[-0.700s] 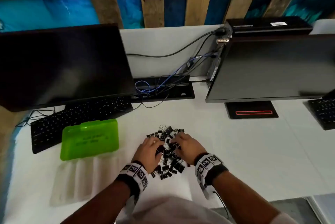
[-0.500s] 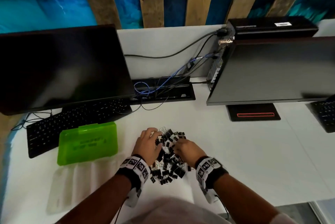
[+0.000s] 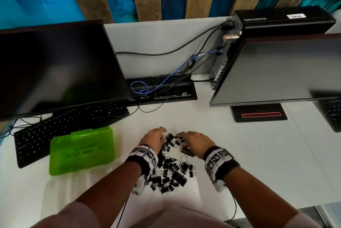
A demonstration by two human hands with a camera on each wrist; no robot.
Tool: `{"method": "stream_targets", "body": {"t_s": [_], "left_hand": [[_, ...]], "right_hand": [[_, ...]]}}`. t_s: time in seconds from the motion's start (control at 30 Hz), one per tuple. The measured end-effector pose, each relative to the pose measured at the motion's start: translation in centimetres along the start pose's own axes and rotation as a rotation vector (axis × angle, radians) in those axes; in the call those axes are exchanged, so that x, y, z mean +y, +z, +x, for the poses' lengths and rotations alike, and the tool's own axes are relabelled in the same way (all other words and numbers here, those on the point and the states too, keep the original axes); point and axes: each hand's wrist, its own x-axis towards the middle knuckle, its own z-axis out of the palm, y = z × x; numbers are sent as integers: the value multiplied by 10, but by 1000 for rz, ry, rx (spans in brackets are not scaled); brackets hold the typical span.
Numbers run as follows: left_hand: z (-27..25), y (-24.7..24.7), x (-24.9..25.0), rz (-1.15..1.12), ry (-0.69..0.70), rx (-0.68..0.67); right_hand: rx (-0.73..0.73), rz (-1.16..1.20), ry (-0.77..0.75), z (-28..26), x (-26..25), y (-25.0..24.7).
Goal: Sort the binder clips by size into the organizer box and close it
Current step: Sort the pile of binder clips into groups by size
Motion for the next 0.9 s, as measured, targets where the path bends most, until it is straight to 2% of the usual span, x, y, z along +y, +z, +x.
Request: {"method": "stream_targets", "body": {"t_s": [0.07,0.2,0.3,0.43,0.63,0.77,0.9], "left_hand": [[2,0,-1,-28,-9,9],[0,-2,-6,-109,-14,38],[-3,-5,-9,-187,5,55],[-9,-10,-12,-276,1,94],[-21,-30,9,-241,115,183],[-28,-22,45,-219,217,105],[-33,13,94,-225,308,-1]], "right_hand": [[-79,-87,5,8,-4,2],[-96,-51,49,18,-8,4],[-64,46,45,14,-4,5],[-20,236,139,-3,10,0],[174,434,273,-50,39,-23],[181,413,339,-79,54,-23],[216,418,365,-98,64,-15]]}}
